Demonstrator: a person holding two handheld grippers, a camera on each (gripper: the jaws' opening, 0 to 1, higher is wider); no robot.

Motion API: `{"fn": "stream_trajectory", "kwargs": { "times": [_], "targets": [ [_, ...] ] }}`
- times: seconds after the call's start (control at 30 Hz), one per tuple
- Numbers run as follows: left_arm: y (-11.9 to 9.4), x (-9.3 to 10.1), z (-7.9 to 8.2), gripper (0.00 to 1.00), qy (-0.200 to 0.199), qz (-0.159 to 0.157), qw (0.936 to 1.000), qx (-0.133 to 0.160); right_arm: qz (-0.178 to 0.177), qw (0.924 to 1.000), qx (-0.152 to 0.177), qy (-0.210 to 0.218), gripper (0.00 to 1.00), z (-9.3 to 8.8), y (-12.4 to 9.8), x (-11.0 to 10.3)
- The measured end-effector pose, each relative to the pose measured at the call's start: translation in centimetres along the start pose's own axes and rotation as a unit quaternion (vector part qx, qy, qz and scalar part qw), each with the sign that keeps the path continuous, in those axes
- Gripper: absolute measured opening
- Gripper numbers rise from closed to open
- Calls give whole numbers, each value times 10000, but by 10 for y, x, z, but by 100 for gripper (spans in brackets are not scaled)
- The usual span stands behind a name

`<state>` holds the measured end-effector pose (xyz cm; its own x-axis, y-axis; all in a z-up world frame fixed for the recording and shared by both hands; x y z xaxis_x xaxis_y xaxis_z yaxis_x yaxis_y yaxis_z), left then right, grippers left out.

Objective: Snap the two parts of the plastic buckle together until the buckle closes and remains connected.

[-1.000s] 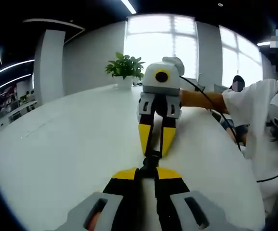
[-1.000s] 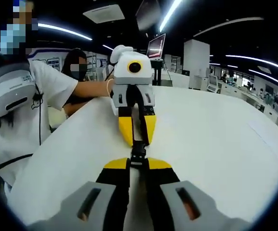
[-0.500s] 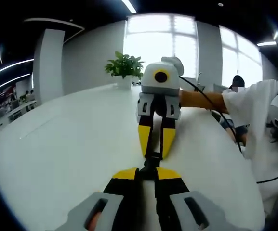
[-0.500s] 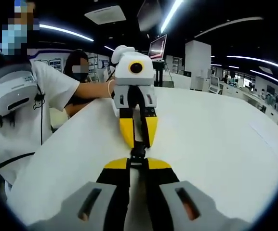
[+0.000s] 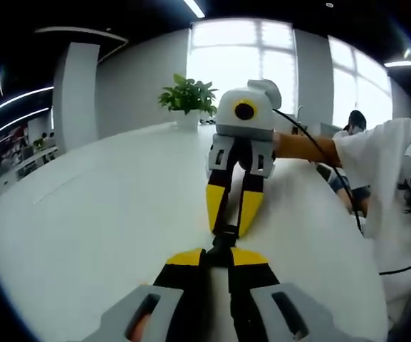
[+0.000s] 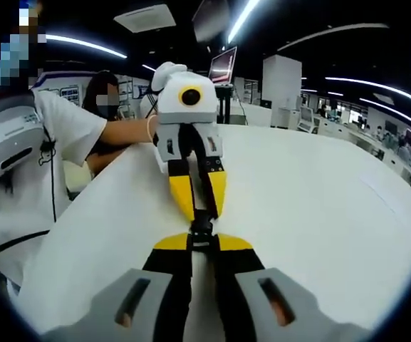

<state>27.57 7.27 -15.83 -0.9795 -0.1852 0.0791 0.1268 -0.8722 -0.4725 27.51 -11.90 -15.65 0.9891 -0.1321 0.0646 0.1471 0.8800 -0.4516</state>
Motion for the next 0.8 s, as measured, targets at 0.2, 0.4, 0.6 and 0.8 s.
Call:
{"fn": "stream_trajectory", "kwargs": {
  "times": [0.2, 0.4, 0.6, 0.8],
  "targets": [
    [-1, 3, 0, 9, -79, 183, 9998, -19, -209, 9997, -34, 134, 9, 2, 1, -1],
    [0, 7, 1, 9, -149, 368, 9992, -8, -425, 9988, -28, 259, 9, 2, 2, -1],
    [0, 9, 0, 9, -317, 543, 9980, 36, -589, 9976, -11, 352, 8, 2, 1, -5],
    [0, 8, -2, 11, -247, 465, 9985, 156, -527, 9981, 1, 333, 11, 1, -2, -4]
  ]
}}
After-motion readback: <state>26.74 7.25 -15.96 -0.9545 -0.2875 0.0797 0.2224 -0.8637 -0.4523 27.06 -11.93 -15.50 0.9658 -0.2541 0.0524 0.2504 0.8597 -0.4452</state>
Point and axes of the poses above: the point that each gripper's makers call its tool centre point, and the gripper's own axes: y roughly forward along the fingers, x roughly to its right, z roughly out of its top, the point moved 10 cm from there along -y, roughly backward along the fingers, and after that the axes turned 1 degree about -z, right-handed, at the moved point
